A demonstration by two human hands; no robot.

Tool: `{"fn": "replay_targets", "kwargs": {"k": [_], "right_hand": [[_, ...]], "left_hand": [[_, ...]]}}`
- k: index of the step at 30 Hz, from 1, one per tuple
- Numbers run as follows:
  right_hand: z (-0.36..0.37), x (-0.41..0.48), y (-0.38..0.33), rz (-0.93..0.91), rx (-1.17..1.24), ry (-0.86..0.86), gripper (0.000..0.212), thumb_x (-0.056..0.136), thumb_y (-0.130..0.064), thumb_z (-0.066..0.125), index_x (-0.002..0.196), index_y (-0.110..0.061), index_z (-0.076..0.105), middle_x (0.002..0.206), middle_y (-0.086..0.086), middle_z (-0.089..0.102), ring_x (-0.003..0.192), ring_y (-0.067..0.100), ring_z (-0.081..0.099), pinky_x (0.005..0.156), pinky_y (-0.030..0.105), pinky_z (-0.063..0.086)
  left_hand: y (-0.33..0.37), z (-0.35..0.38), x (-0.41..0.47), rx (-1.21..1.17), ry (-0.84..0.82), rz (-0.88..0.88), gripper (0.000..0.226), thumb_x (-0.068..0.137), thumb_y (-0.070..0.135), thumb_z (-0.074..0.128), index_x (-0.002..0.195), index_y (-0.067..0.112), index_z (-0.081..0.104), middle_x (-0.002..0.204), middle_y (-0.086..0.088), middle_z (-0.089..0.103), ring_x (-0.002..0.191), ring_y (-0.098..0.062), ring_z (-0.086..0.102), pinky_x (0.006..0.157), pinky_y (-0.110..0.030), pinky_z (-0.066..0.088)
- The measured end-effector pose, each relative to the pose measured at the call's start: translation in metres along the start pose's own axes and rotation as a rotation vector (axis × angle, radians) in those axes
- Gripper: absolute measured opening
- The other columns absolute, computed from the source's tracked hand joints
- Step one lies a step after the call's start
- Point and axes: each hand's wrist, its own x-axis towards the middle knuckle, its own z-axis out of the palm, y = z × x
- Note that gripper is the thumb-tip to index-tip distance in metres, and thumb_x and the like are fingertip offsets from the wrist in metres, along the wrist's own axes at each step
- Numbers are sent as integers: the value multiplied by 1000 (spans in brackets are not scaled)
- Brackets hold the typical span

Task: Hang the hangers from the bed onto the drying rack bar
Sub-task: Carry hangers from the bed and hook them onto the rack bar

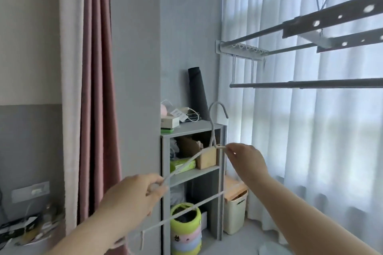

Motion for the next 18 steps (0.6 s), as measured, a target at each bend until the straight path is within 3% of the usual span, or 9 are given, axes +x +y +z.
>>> {"fn": "replay_targets", "kwargs": {"k": [3, 6, 8, 11, 14, 16, 18], "right_hand": [[5, 35, 28, 66, -42, 25, 30, 97, -19, 37, 108, -11, 64, 105, 6, 68, 90, 23, 60, 73, 27, 44], [14, 77, 63, 144, -77, 96, 34, 96, -16, 38, 125, -21, 53, 127, -3, 58, 110, 21, 57, 86, 27, 44], [21, 106, 87, 156, -132, 90, 40, 95, -15, 40, 133, -24, 43, 136, -8, 47, 113, 20, 55, 89, 26, 43], [25, 150, 122, 178, -241, 66, 46, 93, -14, 43, 137, -23, 35, 141, -7, 37, 119, 19, 49, 90, 26, 41], [21, 185, 161, 221, -386, 129, 48, 93, -16, 44, 139, -23, 32, 144, -6, 34, 129, 18, 37, 101, 26, 33], [15, 207, 181, 208, -494, 181, 49, 88, -13, 53, 136, -19, 40, 142, -2, 40, 130, 22, 39, 104, 29, 32], [7, 232, 198, 118, -587, 266, 52, 62, -6, 78, 112, -11, 64, 120, 10, 62, 109, 32, 60, 90, 40, 47]], "left_hand": [[22, 25, 69, 242, 4, 152, 25, 96, 42, 35, 77, 29, 45, 65, 9, 45, 63, -7, 45, 53, -18, 30], [28, 46, 144, 162, -1, 232, 35, 96, 41, 35, 65, 28, 41, 63, 7, 45, 60, -6, 43, 53, -23, 31], [29, 56, 196, 126, 34, 258, 36, 97, 40, 33, 65, 26, 42, 60, 7, 45, 57, -7, 43, 52, -24, 30], [36, 70, 267, 94, 62, 258, 36, 98, 39, 30, 66, 27, 42, 59, 7, 46, 60, -10, 47, 52, -24, 30], [49, 90, 336, 117, 77, 271, 31, 98, 38, 30, 71, 26, 43, 65, 8, 51, 69, -13, 51, 57, -25, 33], [63, 104, 379, 128, 79, 302, 28, 98, 36, 29, 82, 23, 49, 79, 4, 56, 77, -15, 50, 65, -27, 36], [80, 117, 415, 151, 83, 327, 30, 99, 35, 27, 96, 19, 52, 94, 0, 59, 83, -17, 51, 71, -28, 38]]}}
